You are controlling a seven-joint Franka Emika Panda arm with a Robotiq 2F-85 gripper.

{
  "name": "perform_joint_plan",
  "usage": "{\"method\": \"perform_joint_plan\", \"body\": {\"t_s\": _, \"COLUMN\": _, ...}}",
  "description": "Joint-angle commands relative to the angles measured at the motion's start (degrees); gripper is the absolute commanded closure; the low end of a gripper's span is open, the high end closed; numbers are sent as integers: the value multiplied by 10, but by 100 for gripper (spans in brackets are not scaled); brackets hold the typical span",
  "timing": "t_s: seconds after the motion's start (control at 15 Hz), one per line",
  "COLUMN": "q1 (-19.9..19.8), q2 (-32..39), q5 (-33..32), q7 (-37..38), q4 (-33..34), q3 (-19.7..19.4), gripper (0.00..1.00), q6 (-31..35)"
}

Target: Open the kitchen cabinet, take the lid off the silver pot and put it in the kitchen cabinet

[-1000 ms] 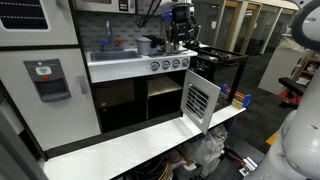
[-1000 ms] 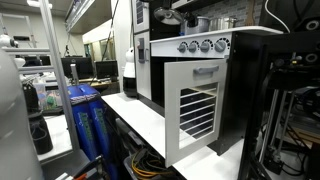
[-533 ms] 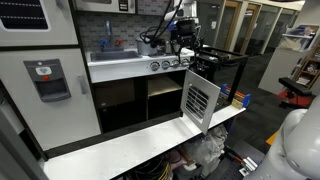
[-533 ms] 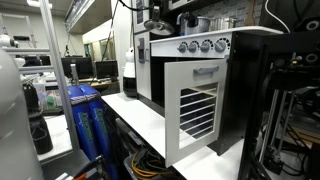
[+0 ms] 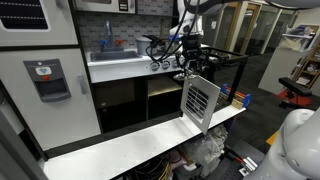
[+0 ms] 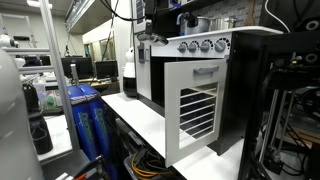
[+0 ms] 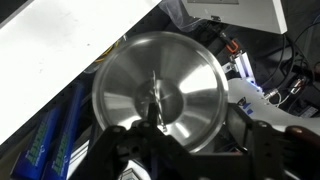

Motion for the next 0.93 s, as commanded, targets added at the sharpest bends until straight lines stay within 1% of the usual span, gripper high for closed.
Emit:
{"method": "perform_joint_plan", "body": {"t_s": 0.0, "q1": -11, "q2": -25, "q5": -17, "q7": 5, "q4": -53, "q3": 9, "gripper": 56, "q6": 42}}
{"method": "perform_joint_plan", "body": {"t_s": 0.4, "q1": -9, "q2": -21, "q5": -47, "q7": 0, "q4": -87, "q3": 10, "gripper": 56, "q6": 84}}
{"method": "perform_joint_plan", "body": {"t_s": 0.87, "q1": 2, "q2": -32, "q5": -31, "q7": -16, "q4": -97, "q3": 18, "gripper": 56, "q6": 111}}
